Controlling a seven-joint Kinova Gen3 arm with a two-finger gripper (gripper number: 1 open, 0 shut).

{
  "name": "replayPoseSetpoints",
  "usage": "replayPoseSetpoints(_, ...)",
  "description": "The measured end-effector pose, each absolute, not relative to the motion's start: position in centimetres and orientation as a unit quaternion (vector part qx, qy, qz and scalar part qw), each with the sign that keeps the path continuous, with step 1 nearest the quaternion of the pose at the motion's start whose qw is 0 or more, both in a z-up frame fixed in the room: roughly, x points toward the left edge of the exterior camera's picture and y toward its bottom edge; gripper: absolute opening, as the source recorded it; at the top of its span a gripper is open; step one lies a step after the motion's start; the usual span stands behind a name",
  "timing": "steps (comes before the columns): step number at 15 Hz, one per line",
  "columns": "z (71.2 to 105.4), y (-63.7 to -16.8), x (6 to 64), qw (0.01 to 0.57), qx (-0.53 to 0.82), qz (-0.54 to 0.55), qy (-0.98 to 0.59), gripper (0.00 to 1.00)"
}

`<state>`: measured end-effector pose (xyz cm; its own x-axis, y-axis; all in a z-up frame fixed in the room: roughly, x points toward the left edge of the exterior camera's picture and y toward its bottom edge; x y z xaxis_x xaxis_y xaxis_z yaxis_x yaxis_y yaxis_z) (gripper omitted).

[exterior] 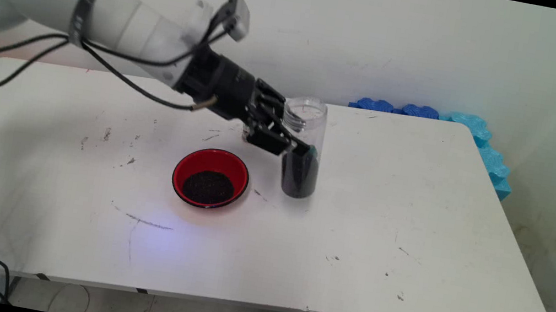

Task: Place the picked object on the table

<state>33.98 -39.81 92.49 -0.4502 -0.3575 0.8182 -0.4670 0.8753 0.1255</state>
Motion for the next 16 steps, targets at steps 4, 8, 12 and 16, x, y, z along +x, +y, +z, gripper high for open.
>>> replayPoseSetpoints(4, 90.3, -39.9, 32.7, 0.456, 0.257, 0.055, -0.85, 0.0)
replayPoseSetpoints(8, 88.4, -40.0, 31.8, 0.447, 0.272, 0.054, -0.851, 0.0)
replayPoseSetpoints(12, 86.8, -40.0, 31.1, 0.439, 0.292, 0.053, -0.848, 0.0)
replayPoseSetpoints(16, 85.6, -39.9, 30.6, 0.432, 0.308, 0.054, -0.846, 0.0)
